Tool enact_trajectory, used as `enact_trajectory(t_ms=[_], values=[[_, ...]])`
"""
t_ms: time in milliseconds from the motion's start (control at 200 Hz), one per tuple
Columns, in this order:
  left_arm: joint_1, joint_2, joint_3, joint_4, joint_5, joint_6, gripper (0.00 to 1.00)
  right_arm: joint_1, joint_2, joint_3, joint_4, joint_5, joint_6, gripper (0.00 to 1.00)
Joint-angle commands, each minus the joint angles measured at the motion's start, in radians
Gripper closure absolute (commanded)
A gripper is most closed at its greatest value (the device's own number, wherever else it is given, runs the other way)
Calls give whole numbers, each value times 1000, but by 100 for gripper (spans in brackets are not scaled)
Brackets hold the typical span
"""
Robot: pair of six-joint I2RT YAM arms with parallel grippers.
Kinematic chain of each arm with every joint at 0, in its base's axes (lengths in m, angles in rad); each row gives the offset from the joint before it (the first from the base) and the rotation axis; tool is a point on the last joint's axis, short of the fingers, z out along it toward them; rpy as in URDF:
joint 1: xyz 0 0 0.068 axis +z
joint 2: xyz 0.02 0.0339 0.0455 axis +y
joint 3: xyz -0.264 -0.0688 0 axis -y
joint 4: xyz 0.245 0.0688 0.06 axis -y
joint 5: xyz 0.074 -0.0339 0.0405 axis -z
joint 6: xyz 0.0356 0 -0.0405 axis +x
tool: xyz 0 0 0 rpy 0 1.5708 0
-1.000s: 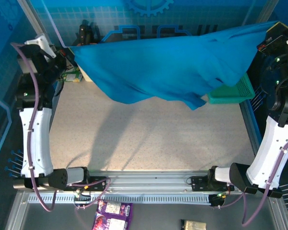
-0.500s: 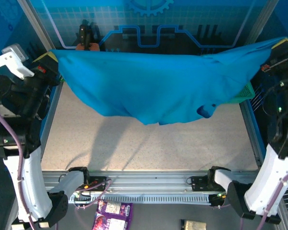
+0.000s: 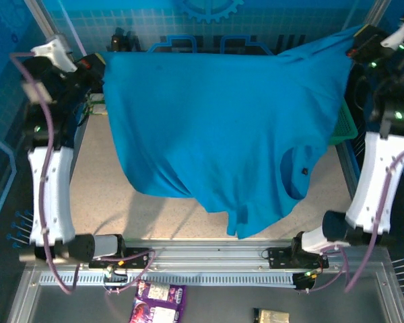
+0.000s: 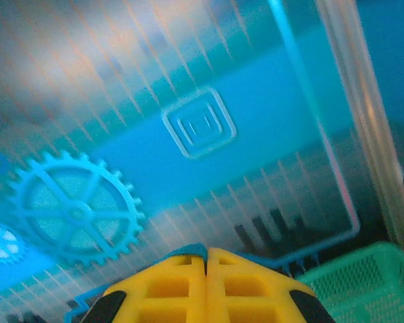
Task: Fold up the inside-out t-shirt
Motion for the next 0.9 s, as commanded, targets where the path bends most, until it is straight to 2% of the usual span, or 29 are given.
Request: enact_trajectory(t_ms=[0,95,230,300,350,420,495,570,640,790,896], values=[[10,96,-11,110,58,-87,100,16,89,25,61,-40,39,100],[10,194,89,127,60,-113,100,35,212,153,66,-47,53,100],[10,349,373,58,101,-141,100,42,395,482,19,-75,117,100],[10,407,512,18,108,-150,100,39,439,602,29,-68,155,100],[10,438,609,-12,108,-151,100,32,420,596,78,-61,187,100],[10,470,714,-50,109,-149,100,21,356,505,168,-52,223,100],[10,476,743,-73,118,-141,100,15,278,374,232,-53,239,100],[10,451,677,-90,128,-118,100,11,217,269,230,-95,228,100],[10,387,514,-83,129,-87,100,12,151,138,199,-167,207,100],[11,195,25,-30,111,-31,100,24,-57,-350,207,-362,188,100],[10,91,-263,-82,106,3,100,56,-223,-689,150,-378,129,100]])
